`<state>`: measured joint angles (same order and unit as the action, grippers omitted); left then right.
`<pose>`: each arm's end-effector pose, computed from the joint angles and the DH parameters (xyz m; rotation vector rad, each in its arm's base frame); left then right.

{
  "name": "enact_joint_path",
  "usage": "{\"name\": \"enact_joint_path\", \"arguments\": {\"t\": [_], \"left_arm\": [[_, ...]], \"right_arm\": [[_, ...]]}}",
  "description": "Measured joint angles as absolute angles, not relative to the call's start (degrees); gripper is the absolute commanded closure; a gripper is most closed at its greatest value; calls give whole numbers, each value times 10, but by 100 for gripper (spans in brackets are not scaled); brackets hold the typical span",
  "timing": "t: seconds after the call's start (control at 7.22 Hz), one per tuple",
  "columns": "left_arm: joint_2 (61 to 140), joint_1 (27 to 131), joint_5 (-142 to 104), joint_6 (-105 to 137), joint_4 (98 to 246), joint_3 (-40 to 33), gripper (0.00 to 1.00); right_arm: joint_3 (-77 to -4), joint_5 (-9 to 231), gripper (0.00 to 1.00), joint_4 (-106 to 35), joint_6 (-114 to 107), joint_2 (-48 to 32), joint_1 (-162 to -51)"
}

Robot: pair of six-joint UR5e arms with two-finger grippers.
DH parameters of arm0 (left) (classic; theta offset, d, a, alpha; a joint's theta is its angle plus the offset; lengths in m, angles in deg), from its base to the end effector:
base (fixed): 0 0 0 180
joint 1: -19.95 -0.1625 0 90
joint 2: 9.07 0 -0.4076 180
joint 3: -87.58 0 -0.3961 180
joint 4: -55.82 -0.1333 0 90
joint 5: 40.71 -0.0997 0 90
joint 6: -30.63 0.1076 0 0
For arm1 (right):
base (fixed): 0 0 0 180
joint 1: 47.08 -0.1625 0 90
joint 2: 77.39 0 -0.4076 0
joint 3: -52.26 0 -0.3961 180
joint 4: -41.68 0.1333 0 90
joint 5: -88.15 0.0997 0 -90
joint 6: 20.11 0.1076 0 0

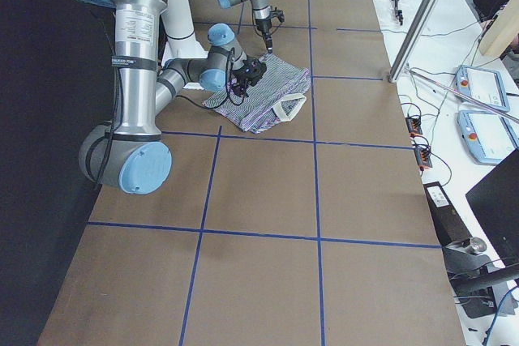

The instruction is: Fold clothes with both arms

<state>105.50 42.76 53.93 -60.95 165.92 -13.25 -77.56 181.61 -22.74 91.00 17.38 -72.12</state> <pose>0.5391 -0.3619 0.2823 0.1057 0.9707 -0.3523 -0.3385 -0.2981 0.3070 -0.0188 -1.0836 0.6954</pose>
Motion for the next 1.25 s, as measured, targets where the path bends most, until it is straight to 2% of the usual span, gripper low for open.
{"name": "enact_joint_path", "arguments": {"t": [0.28,0.42,0.55,1.11,1.25], "left_arm": [[1059,427,535,-610,1658,-124,69],[1058,427,532,-610,1655,-123,88],[1058,427,530,-611,1648,-124,100],[1055,427,530,-614,1626,-134,100],[1058,427,532,-613,1607,-149,60]], "right_arm": [[-772,1814,0,-227,910,173,-721],[-766,1814,0,-227,910,169,-720],[-759,1813,0,-227,910,161,-720],[-752,1812,0,-227,910,150,-720],[-752,1812,0,-227,910,149,-720]]}}
